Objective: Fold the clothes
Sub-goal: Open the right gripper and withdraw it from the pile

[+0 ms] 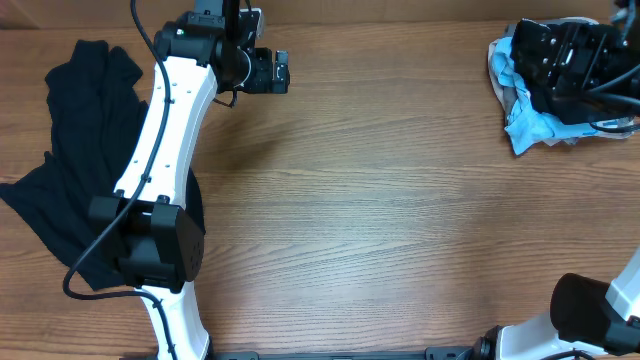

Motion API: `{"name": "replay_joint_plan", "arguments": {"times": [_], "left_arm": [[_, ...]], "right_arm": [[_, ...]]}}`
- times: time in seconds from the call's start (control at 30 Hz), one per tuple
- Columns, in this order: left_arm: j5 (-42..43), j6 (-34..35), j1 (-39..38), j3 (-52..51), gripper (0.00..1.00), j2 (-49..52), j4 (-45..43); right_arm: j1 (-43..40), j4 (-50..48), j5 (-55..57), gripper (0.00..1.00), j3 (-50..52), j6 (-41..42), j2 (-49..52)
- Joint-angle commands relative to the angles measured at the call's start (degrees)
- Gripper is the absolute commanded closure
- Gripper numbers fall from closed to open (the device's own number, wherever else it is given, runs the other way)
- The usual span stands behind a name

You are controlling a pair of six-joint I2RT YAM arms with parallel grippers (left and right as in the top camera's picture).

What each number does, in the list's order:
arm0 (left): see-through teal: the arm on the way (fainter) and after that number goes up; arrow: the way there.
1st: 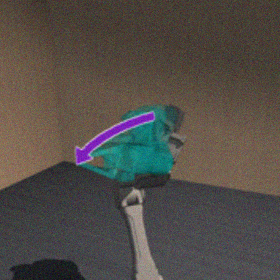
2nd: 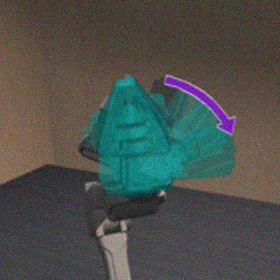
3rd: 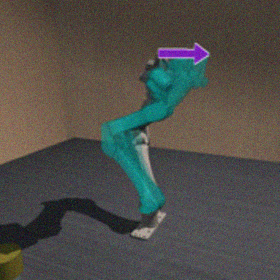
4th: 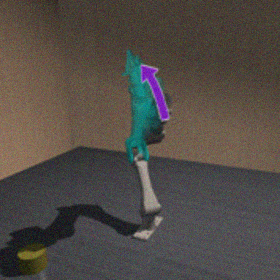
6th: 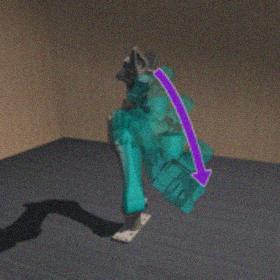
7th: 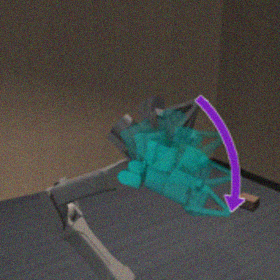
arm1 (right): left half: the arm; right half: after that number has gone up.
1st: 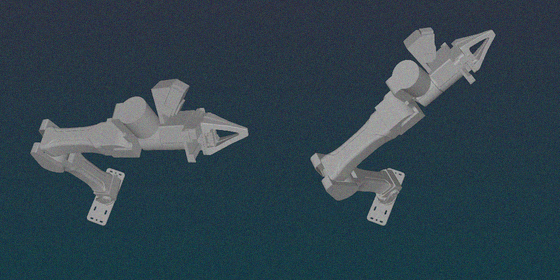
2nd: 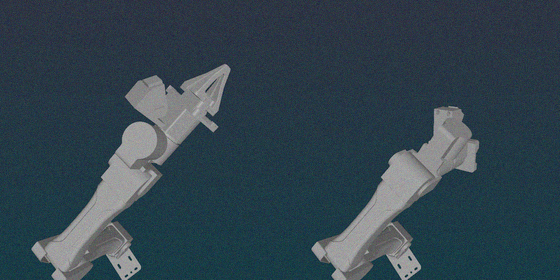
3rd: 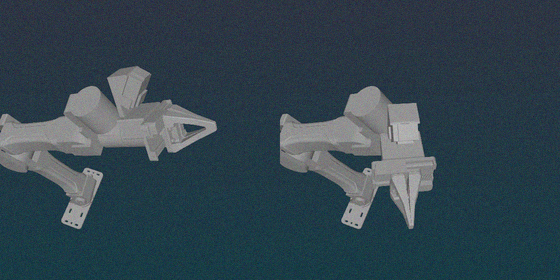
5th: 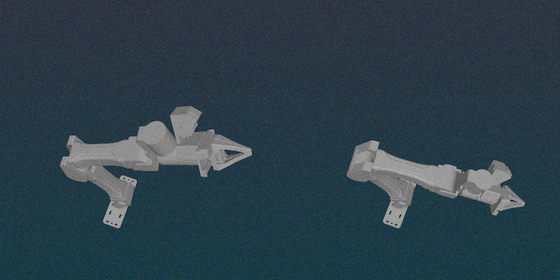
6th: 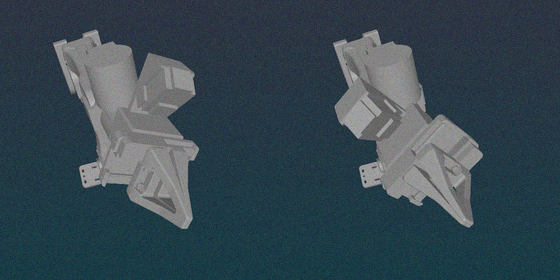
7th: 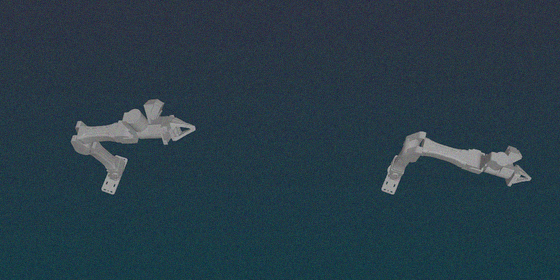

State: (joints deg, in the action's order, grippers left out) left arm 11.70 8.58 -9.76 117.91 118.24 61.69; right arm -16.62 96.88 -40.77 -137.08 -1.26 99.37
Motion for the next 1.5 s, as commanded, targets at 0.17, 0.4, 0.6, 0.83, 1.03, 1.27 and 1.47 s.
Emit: {"name": "replay_joint_plan", "arguments": {"times": [0.17,0.4,0.6,0.83,1.03,1.27,1.47], "left_arm": [[-0.3,-0.9,-0.3,1.0,0.0,-1.3,-0.2],[-0.3,-0.9,-0.3,1.0,0.0,-1.3,-0.2],[-0.3,-0.9,-0.3,1.0,0.0,-1.3,-0.2],[-0.3,-0.9,-0.3,1.0,0.0,-1.3,-0.2],[-0.3,-0.9,-0.3,1.0,0.0,-1.3,-0.2],[-0.3,-0.9,-0.3,1.0,0.0,-1.3,-0.2],[-0.3,-0.9,-0.3,1.0,0.0,-1.3,-0.2]], "right_arm": [[0.4,0.1,0.4,0.0,-0.1,0.0,-0.9],[0.9,-2.3,11.3,0.0,-0.1,-0.4,-1.0],[5.6,-9.2,21.5,0.0,-0.1,-0.4,-3.6],[14.1,-26.5,30.1,0.0,10.9,-0.4,-12.1],[16.3,-47.2,31.5,0.0,36.9,-0.4,-25.2],[16.3,-66.7,31.6,0.0,69.0,-0.4,-43.3],[16.3,-83.2,31.5,0.0,95.3,-0.4,-61.4]]}}
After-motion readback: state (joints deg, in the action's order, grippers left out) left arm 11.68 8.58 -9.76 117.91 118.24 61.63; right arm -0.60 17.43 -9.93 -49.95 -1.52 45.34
